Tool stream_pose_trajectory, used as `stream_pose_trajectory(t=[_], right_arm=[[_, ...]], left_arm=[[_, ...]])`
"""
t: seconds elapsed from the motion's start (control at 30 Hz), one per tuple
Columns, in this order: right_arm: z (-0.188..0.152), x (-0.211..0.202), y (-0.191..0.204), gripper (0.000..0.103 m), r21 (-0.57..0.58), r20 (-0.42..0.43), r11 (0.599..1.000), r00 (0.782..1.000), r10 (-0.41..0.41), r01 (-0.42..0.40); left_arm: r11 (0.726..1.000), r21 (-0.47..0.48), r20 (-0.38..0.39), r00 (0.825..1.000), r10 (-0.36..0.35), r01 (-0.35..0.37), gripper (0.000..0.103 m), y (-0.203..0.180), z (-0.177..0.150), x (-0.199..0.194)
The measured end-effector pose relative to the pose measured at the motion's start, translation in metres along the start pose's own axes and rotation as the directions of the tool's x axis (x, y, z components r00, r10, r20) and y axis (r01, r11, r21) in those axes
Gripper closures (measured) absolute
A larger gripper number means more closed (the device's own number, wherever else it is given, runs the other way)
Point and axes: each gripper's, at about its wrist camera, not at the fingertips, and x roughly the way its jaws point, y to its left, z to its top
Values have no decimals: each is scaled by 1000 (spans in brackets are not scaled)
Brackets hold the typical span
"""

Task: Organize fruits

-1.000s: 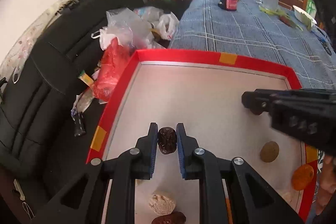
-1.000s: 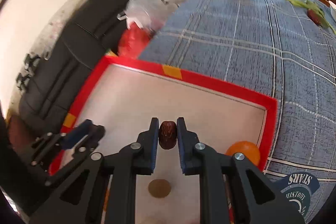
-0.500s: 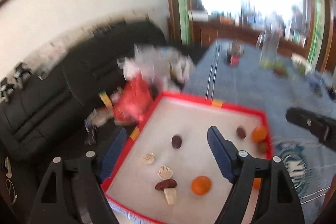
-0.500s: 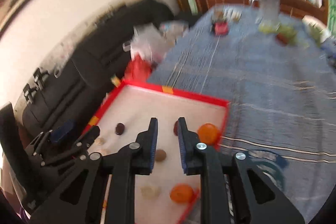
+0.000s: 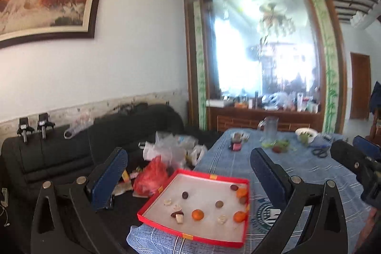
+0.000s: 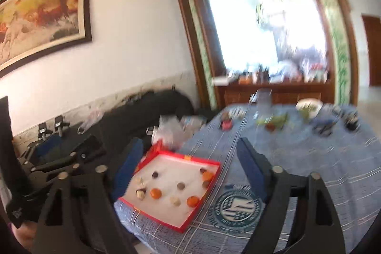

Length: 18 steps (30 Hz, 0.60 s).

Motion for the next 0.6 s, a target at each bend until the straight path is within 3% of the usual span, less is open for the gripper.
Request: stream_pose_trajectory(t=[0.1, 0.23, 0.37, 0.6], right_arm=[[0, -32, 4, 0, -12, 65, 999, 996, -52, 53], [-7, -60, -4, 0, 19, 136, 996, 987, -83, 81], [-11, -67, -13, 0, 44, 118, 995, 989, -89, 85], [-30, -60, -16, 0, 25, 110, 991, 985, -135, 133]], left_arm=[[1000, -10, 26, 1000, -8, 8, 0, -1, 2, -19], [999, -47, 91, 996, 27, -23, 0, -1, -1, -38], [996, -93, 85, 996, 14, -7, 0, -1, 0, -39], [999, -35, 71, 997, -11, 14, 0, -9, -7, -42]])
